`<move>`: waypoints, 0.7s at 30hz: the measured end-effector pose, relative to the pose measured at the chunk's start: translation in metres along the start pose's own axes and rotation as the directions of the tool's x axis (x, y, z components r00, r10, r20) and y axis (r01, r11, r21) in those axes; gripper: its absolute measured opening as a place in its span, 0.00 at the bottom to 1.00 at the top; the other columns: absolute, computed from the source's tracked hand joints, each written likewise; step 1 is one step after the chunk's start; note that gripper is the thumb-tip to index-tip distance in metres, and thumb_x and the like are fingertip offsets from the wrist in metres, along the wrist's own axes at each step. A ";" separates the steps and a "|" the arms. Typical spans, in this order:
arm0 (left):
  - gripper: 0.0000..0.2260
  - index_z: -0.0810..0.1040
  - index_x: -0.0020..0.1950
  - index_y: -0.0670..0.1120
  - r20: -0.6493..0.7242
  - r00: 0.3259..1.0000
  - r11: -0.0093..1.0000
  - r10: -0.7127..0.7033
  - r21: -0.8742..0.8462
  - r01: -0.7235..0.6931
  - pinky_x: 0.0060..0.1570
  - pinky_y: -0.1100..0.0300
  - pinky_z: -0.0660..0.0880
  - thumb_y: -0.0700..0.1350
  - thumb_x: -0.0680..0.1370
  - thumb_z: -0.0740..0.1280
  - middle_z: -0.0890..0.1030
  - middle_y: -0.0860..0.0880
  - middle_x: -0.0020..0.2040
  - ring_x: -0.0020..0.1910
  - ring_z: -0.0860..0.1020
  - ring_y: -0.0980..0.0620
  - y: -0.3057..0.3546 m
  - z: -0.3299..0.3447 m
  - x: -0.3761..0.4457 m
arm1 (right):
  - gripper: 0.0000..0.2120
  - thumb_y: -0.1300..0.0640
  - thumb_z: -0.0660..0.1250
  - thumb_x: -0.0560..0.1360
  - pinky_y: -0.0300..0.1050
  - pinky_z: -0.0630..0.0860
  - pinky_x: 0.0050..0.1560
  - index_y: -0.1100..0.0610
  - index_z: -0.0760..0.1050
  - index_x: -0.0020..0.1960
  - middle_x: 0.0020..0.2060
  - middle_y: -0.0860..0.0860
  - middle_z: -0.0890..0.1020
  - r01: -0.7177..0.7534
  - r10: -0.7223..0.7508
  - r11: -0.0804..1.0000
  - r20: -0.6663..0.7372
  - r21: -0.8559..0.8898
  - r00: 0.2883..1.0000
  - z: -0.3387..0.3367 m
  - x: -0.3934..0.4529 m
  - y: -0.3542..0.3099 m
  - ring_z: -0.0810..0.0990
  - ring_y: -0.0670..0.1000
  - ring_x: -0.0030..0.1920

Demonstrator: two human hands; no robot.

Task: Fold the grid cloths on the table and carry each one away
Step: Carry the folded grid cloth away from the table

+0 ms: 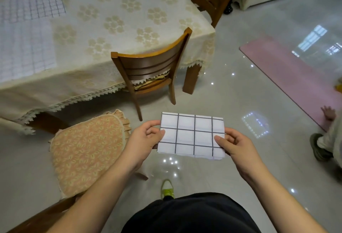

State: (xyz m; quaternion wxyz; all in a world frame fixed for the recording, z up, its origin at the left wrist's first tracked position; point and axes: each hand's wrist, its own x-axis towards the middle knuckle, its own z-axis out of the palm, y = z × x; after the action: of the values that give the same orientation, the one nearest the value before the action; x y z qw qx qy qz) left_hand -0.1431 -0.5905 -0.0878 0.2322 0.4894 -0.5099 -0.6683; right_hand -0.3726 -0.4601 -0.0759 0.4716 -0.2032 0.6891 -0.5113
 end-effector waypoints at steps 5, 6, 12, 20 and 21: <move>0.13 0.77 0.62 0.47 -0.062 0.998 1.000 -0.016 -0.023 0.015 0.41 0.59 0.74 0.38 0.78 0.69 0.80 0.54 0.34 0.34 0.79 0.58 0.009 0.002 0.025 | 0.09 0.65 0.68 0.76 0.47 0.79 0.49 0.56 0.81 0.54 0.44 0.61 0.84 0.001 0.001 1.000 0.064 -0.025 0.998 -0.001 0.043 -0.019 0.84 0.52 0.44; 0.13 0.77 0.62 0.47 -0.074 0.997 0.999 -0.018 -0.030 0.016 0.41 0.59 0.74 0.38 0.78 0.69 0.79 0.53 0.34 0.33 0.79 0.58 0.011 0.005 0.031 | 0.09 0.65 0.68 0.76 0.46 0.79 0.48 0.56 0.81 0.54 0.44 0.61 0.84 0.004 -0.001 1.000 0.075 -0.030 0.997 -0.003 0.052 -0.023 0.84 0.52 0.43; 0.12 0.76 0.56 0.53 -0.104 0.995 1.000 0.006 -0.030 -0.009 0.38 0.65 0.77 0.37 0.79 0.67 0.79 0.53 0.33 0.34 0.80 0.58 0.040 0.044 0.082 | 0.10 0.65 0.69 0.76 0.44 0.80 0.48 0.55 0.81 0.55 0.43 0.58 0.85 0.017 -0.015 1.000 0.099 -0.017 0.995 -0.032 0.118 -0.048 0.85 0.52 0.44; 0.13 0.77 0.62 0.49 -0.119 0.993 1.000 -0.024 0.003 0.024 0.47 0.54 0.78 0.39 0.78 0.68 0.81 0.52 0.34 0.41 0.83 0.52 0.095 0.127 0.168 | 0.10 0.64 0.68 0.76 0.44 0.78 0.46 0.56 0.80 0.56 0.44 0.57 0.86 0.001 -0.003 1.000 0.120 0.019 0.993 -0.109 0.210 -0.100 0.85 0.52 0.44; 0.12 0.78 0.61 0.49 -0.120 0.993 1.000 -0.020 0.005 0.021 0.47 0.54 0.78 0.39 0.78 0.68 0.81 0.52 0.35 0.40 0.82 0.52 0.101 0.137 0.179 | 0.10 0.64 0.68 0.76 0.46 0.79 0.48 0.55 0.80 0.55 0.44 0.57 0.86 0.015 -0.016 1.000 0.121 0.008 0.993 -0.119 0.220 -0.107 0.85 0.52 0.45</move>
State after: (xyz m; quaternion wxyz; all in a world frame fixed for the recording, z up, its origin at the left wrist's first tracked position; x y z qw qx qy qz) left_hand -0.3582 -0.7105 -0.0701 0.2539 0.5345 -0.4922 -0.6385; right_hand -0.6000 -0.6091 -0.0731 0.5091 -0.2375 0.6558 -0.5043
